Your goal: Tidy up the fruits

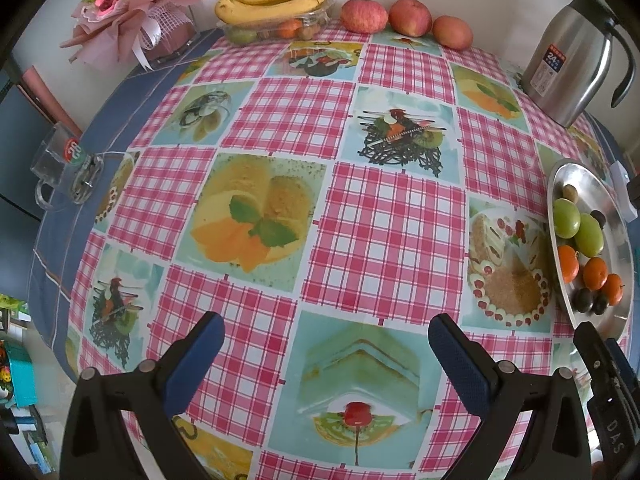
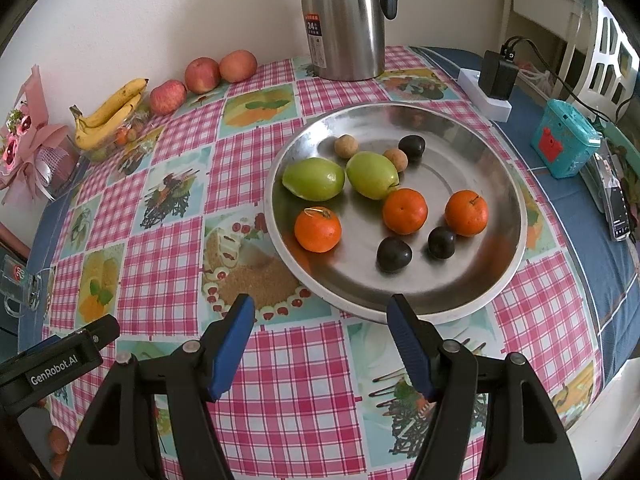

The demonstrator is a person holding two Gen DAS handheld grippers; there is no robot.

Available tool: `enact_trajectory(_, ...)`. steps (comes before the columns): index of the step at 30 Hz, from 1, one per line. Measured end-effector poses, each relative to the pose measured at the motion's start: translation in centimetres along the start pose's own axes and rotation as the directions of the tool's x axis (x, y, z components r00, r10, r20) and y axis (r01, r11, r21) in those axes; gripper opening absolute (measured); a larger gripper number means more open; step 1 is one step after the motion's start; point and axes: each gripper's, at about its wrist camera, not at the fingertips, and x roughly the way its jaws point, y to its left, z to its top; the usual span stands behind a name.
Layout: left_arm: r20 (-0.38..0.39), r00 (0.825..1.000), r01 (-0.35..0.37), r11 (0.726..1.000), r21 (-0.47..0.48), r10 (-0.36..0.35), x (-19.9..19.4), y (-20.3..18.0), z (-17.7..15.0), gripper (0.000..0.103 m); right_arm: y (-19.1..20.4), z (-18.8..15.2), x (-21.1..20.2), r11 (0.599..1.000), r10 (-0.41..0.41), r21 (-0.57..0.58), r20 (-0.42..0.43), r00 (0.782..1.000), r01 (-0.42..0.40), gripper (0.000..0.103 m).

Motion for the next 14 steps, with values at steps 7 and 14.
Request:
enact_trajectory(7, 0.010, 1.000, 0.016, 1.000, 0.009, -0.016, -0.2, -0.1, -0.1, 0.103, 0.0, 0.0, 0.2, 1.000, 0.000, 0.003, -0.010, 1.000, 0.000, 0.070)
enact_trajectory(14, 0.045, 0.998, 0.032, 0.999, 0.030, -0.033, -1.1, -0.4, -0.1, 0.103, -0.1, 0.0, 0.2, 1.000, 0.002, 0.008, -0.012, 1.000, -0.002, 0.070)
